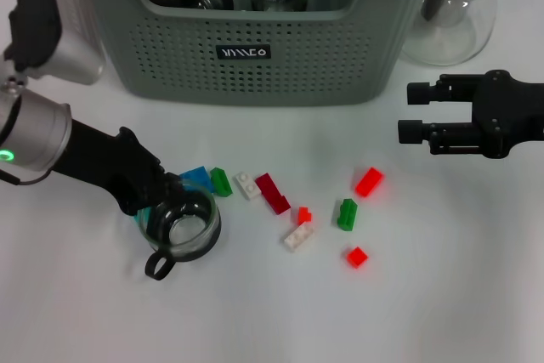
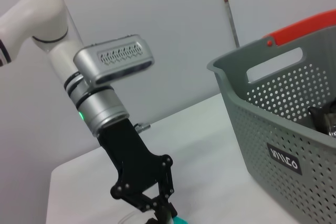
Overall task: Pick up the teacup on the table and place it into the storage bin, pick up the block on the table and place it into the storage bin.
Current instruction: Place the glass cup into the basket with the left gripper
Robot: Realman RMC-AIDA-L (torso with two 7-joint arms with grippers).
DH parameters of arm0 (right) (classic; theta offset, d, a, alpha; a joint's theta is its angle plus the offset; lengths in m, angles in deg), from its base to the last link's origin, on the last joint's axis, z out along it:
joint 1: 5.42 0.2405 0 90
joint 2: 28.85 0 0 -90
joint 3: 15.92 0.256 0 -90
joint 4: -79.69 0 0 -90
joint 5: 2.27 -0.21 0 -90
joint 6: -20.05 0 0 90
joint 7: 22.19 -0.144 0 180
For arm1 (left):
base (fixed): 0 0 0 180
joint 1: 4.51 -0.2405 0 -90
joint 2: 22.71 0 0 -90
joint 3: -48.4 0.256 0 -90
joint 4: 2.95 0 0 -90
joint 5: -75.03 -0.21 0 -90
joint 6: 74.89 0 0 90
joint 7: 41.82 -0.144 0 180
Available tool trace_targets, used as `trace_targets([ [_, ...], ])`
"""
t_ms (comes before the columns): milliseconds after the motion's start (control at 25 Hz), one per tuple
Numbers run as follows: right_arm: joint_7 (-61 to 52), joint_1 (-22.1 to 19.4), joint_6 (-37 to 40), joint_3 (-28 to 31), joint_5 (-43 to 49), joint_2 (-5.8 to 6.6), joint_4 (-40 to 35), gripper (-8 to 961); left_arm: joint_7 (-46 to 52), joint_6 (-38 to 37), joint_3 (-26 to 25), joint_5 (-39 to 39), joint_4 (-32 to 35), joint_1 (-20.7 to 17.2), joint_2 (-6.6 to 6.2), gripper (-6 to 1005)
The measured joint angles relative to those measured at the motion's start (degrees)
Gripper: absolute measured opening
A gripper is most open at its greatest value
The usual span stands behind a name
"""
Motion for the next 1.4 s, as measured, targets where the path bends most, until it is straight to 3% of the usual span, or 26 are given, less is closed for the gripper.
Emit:
trace_targets([
  [200,-0.04,-0.14,0.04,-0.01,0.0,0.0,0.0,726,0.09,-4.25,-6.09,3.48,-1.93,2.24,-0.58,45],
  [320,-0.05,-0.36,0.05,0.04,-0.01,0.0,0.0,726,-2.22,-9.74,-11.38,10.08,-5.65,3.88,-2.0,46],
  [440,-0.05,-0.52,0.05,0.14,-0.01,0.0,0.0,726,-4.39,-13.88,-17.43,20.93,-9.97,5.9,-3.98,45],
  [640,0.18,-0.52,-0.22,0.17,-0.01,-0.11,0.0,726,-3.13,-9.06,-25.53,37.54,-11.51,9.51,-4.9,45],
  [760,0.16,-0.49,-0.23,0.13,-0.01,-0.15,0.0,726,3.62,0.56,-23.33,40.25,-7.87,13.3,-6.1,46],
  [840,0.07,-0.52,-0.13,0.1,-0.01,-0.15,-0.01,726,9.42,7.93,-19.2,36.97,-5.55,15.65,-7.27,46],
  [920,0.05,-0.58,-0.03,0.09,0.0,-0.2,0.0,727,18.02,16.59,-12.73,29.58,-4.44,18.73,-9.07,46],
  [1000,0.18,-0.63,0.0,0.1,-0.01,-0.32,0.0,727,25.53,22.32,-7.2,20.78,-4.99,21.9,-10.02,46],
  [1120,0.38,-0.66,-0.25,0.14,-0.01,-0.55,0.01,727,32.21,27.85,-1.23,7.97,-8.25,26.73,-9.22,46],
  [1200,0.47,-0.66,-0.32,0.15,-0.01,-0.61,0.18,727,34.69,31.56,1.95,0.15,-11.23,29.3,-7.32,46],
  [1320,0.52,-0.66,-0.35,0.17,-0.01,-0.61,0.43,727,38.23,38.65,6.38,-13.79,-16.51,32.69,-3.42,45],
  [1400,0.55,-0.65,-0.37,0.17,-0.01,-0.62,0.49,727,39.18,41.62,8.67,-19.01,-19.24,33.94,-1.81,45],
])
